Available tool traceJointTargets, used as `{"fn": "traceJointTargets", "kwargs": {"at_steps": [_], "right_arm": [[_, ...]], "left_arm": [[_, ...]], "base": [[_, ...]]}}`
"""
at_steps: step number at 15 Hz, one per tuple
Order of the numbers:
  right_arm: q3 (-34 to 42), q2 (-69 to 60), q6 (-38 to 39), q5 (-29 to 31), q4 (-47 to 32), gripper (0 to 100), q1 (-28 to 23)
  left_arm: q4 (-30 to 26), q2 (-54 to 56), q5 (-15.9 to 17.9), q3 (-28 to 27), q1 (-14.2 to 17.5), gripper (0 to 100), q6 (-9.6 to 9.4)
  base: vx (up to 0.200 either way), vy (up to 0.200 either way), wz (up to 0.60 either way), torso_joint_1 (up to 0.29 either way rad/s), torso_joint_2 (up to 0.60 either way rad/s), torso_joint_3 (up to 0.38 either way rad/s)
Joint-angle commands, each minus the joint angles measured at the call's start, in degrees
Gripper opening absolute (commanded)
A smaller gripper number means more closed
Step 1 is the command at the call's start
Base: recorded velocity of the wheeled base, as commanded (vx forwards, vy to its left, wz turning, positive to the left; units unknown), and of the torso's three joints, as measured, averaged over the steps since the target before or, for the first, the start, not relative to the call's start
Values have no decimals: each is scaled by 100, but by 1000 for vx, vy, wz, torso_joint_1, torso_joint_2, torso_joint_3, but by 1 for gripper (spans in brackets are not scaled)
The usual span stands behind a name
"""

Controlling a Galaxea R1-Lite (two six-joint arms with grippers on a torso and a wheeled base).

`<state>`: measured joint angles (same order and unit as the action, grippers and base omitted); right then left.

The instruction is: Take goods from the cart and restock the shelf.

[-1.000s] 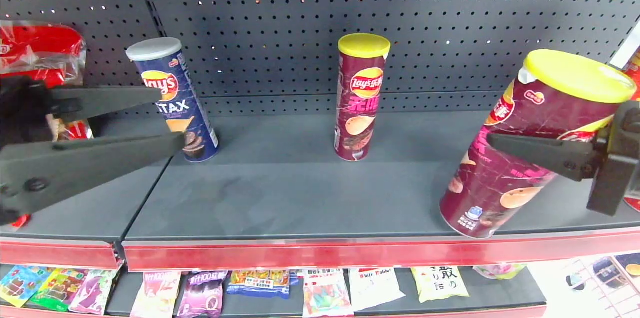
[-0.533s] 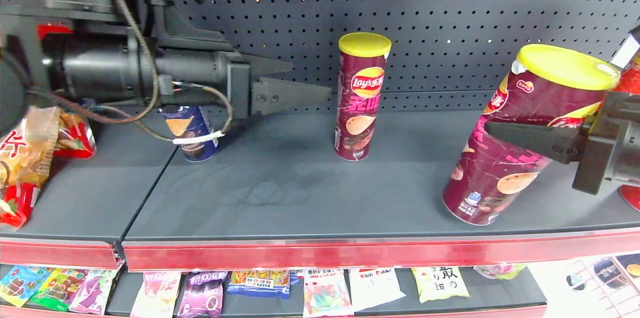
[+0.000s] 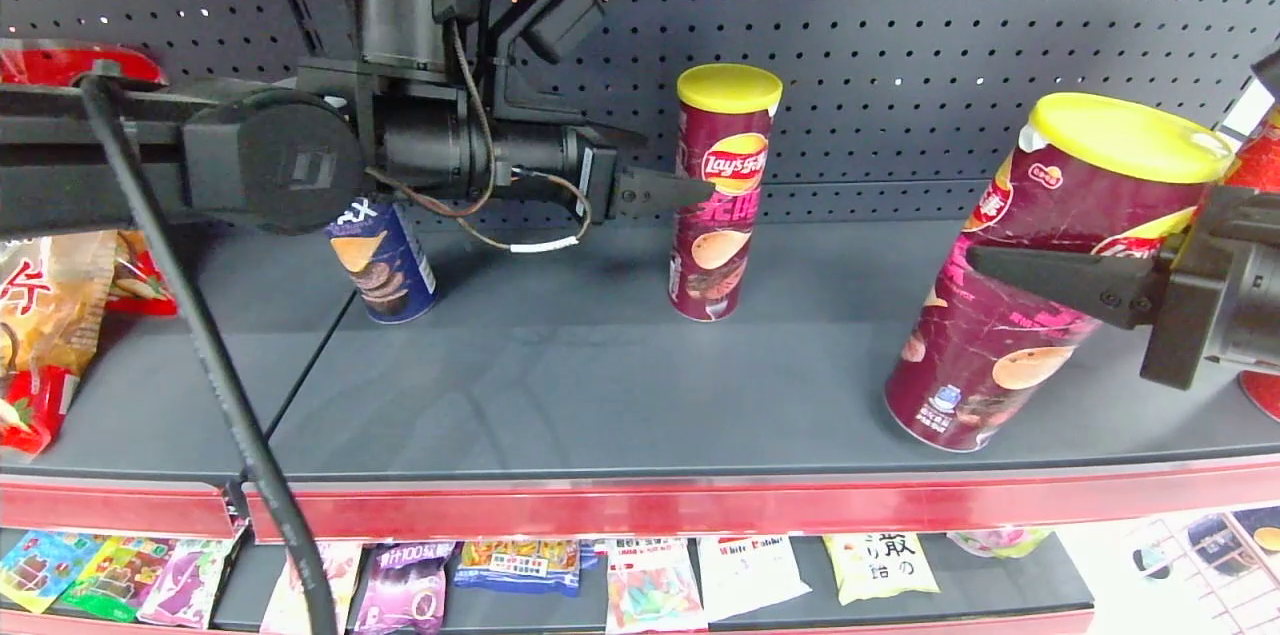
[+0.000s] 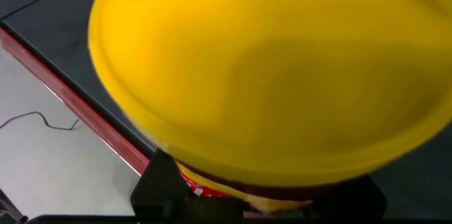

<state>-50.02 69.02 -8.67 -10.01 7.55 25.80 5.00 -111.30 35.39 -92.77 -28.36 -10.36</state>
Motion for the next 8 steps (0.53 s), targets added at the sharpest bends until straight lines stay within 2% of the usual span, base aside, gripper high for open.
{"fn": "traceJointTargets", "kwargs": {"at_steps": [1, 8], "right_arm": [[10, -3, -3, -1, 1, 0, -4], [10, -3, -3, -10, 1, 0, -75]], "left_arm": [[1, -261, 12, -206, -3, 100, -1], [10, -603, 47, -646, -47, 100, -1]], "base": [[0, 0, 0, 0, 0, 0], [0, 0, 0, 0, 0, 0]]}}
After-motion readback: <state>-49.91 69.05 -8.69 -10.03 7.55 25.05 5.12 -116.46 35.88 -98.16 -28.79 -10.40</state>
